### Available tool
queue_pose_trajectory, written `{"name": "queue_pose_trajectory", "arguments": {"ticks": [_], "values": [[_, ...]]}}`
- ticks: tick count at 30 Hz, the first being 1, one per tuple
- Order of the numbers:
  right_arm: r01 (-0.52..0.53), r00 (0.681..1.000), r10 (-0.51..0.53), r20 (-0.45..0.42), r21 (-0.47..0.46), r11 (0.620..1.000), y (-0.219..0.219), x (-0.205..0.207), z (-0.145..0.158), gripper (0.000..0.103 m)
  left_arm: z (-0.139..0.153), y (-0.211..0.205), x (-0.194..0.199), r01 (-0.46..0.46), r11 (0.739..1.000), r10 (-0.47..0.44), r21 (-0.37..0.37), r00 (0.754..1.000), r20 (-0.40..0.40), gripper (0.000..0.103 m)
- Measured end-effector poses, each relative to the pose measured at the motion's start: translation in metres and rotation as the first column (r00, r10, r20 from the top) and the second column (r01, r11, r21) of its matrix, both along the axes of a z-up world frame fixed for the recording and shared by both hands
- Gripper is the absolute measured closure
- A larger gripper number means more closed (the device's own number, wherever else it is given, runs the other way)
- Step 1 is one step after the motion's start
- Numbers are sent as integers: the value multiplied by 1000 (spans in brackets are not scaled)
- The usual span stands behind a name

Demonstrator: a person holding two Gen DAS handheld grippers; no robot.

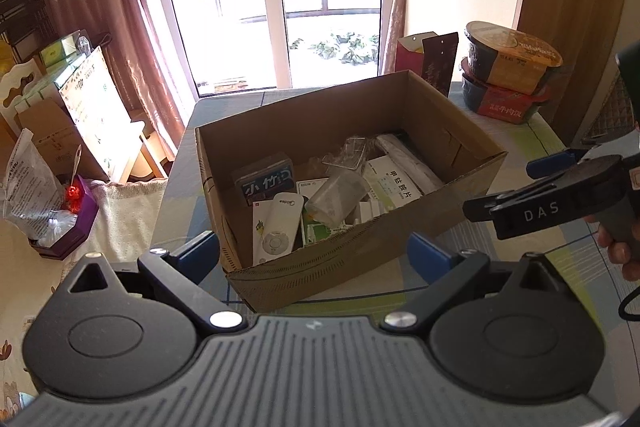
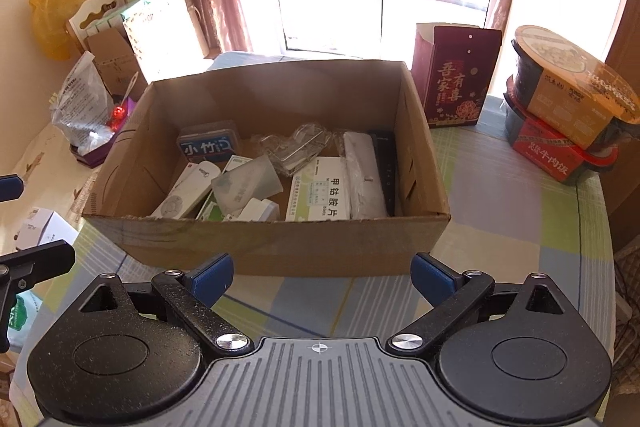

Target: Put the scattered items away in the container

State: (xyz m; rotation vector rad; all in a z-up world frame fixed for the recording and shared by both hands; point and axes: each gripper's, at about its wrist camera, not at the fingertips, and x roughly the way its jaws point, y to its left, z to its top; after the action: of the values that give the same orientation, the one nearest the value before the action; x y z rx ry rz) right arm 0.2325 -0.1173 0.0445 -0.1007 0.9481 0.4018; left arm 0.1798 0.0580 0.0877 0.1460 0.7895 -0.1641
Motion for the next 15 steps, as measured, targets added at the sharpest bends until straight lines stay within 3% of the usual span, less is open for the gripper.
{"name": "queue_pose_trajectory", "arguments": {"ticks": [15], "values": [[-19,999,18,28,8,1000,-9,-46,8,3,13,-13,-35,-24,1000,24,-5,999,29,4]]}}
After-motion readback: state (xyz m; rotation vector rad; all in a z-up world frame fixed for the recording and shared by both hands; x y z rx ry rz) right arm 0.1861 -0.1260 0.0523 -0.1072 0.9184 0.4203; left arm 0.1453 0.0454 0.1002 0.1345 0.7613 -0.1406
